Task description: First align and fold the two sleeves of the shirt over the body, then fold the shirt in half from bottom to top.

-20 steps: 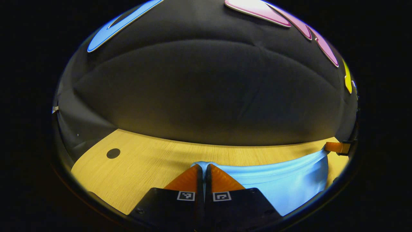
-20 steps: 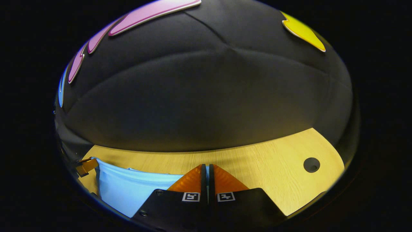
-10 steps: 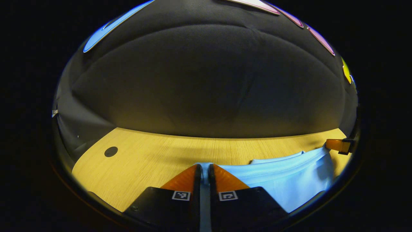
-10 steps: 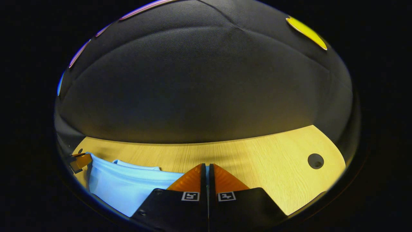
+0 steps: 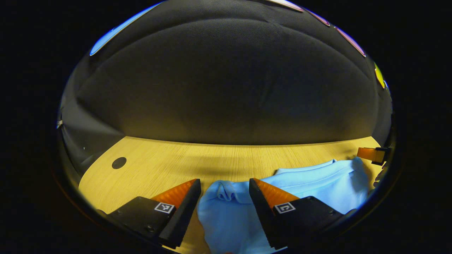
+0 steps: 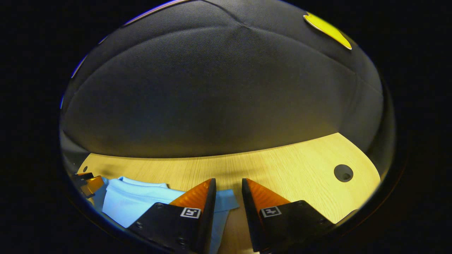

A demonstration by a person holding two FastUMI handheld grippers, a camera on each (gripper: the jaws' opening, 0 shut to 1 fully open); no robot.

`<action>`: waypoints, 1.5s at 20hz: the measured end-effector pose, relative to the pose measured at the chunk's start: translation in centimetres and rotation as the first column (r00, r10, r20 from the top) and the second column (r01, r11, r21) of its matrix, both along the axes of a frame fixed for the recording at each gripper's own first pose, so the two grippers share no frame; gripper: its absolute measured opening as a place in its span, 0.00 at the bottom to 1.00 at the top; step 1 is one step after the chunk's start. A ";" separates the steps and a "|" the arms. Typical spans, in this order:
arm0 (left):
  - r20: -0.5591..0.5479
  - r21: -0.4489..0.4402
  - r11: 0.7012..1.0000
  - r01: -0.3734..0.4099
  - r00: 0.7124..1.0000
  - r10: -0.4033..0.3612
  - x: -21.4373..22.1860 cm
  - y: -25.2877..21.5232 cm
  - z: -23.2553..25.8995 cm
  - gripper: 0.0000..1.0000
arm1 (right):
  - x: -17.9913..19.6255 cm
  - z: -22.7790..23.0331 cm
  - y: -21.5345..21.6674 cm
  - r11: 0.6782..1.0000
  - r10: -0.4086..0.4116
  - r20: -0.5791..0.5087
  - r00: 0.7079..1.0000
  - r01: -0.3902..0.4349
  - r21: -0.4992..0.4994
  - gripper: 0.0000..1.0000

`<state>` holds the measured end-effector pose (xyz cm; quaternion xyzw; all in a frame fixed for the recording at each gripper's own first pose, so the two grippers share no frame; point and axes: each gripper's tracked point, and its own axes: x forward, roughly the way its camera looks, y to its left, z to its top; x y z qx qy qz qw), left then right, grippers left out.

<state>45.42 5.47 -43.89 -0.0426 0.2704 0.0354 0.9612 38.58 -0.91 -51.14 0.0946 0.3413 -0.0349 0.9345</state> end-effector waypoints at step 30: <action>0.479 -0.050 0.993 0.111 0.875 -0.074 -36.8 -4.6 39.9 0.96 | -26.1 39.7 -3.7 0.995 0.033 0.563 0.826 -0.081 0.059 0.86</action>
